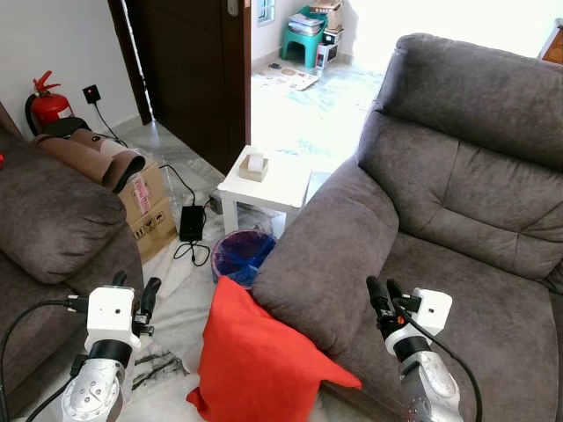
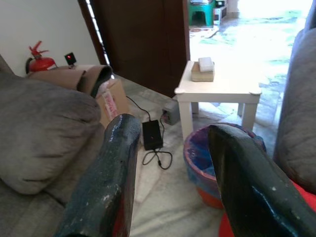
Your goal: Move the pillow to the sofa from floor
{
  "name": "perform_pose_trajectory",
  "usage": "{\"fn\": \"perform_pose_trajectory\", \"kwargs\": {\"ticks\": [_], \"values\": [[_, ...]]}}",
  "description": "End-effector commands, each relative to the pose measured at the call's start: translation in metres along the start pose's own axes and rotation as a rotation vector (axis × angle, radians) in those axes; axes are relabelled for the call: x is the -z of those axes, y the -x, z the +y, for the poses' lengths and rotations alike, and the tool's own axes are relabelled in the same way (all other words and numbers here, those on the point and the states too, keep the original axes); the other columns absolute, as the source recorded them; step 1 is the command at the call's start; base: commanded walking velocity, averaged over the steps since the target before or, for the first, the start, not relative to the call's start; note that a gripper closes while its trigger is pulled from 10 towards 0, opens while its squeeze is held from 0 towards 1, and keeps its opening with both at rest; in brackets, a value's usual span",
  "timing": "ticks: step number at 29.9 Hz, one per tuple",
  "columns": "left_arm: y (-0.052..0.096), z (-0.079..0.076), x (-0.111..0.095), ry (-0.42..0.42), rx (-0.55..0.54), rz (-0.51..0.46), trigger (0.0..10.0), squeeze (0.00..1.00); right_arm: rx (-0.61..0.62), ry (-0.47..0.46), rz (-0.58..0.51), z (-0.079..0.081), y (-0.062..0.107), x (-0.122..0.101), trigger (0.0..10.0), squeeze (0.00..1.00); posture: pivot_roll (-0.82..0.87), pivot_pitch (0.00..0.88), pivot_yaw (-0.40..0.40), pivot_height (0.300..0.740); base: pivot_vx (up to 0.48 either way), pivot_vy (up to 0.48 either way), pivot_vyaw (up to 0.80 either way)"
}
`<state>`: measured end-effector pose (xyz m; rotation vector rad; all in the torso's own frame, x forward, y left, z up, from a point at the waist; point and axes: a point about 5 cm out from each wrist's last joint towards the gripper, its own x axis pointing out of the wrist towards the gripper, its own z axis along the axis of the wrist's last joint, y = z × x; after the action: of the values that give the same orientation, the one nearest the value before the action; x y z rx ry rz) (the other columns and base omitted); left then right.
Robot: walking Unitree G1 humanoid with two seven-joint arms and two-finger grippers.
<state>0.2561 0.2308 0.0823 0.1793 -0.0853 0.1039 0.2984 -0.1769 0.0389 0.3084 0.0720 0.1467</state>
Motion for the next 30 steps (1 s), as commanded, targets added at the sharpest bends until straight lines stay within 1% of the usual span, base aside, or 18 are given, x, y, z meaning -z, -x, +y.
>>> {"fn": "perform_pose_trajectory", "kwargs": {"ticks": [1,6,7,10,13,16,20,24,30], "values": [[0.002,-0.005,0.000,-0.006,0.008,0.009,10.0,0.00,0.001,0.010,-0.007,-0.005,0.002,-0.004,10.0,0.00,0.13,0.116,-0.073,0.740,0.000,0.000,0.00],[0.003,-0.007,0.000,-0.011,0.017,0.010,10.0,0.00,-0.010,0.013,-0.005,-0.007,0.003,-0.005,10.0,0.00,0.13,0.123,-0.091,0.740,0.000,0.000,0.00],[0.005,-0.007,0.000,-0.009,0.010,0.015,10.0,0.00,-0.014,0.012,-0.003,-0.007,0.004,-0.005,10.0,0.00,0.14,0.130,-0.104,0.740,0.000,0.000,0.00],[0.008,-0.006,0.001,0.003,0.002,0.025,10.0,0.00,-0.026,0.014,0.001,-0.005,0.003,-0.006,10.0,0.00,0.15,0.138,-0.110,0.740,0.000,0.000,0.00],[0.009,-0.007,0.005,-0.004,0.016,0.038,10.0,0.00,-0.039,0.018,0.001,-0.004,0.003,-0.006,10.0,0.00,0.15,0.139,-0.111,0.740,0.000,0.000,0.00],[0.008,-0.009,0.005,0.019,0.020,0.041,10.0,0.00,-0.037,0.015,-0.008,-0.004,0.002,-0.008,10.0,0.00,0.13,0.137,-0.109,0.740,0.000,0.000,0.00],[0.001,-0.016,0.000,-0.010,0.080,0.025,10.0,0.00,-0.034,0.010,-0.012,-0.004,0.003,-0.010,10.0,0.00,0.13,0.139,-0.110,0.740,0.000,0.000,0.00],[-0.001,-0.019,-0.004,0.008,0.081,0.016,10.0,0.00,-0.041,0.010,-0.012,-0.003,0.002,-0.010,10.0,0.00,0.13,0.132,-0.104,0.740,0.000,0.000,0.00],[0.000,-0.019,-0.004,0.009,0.083,0.016,10.0,0.00,-0.034,0.000,-0.017,-0.002,0.001,-0.011,10.0,0.00,0.14,0.124,-0.094,0.740,0.000,0.000,0.00]]}}
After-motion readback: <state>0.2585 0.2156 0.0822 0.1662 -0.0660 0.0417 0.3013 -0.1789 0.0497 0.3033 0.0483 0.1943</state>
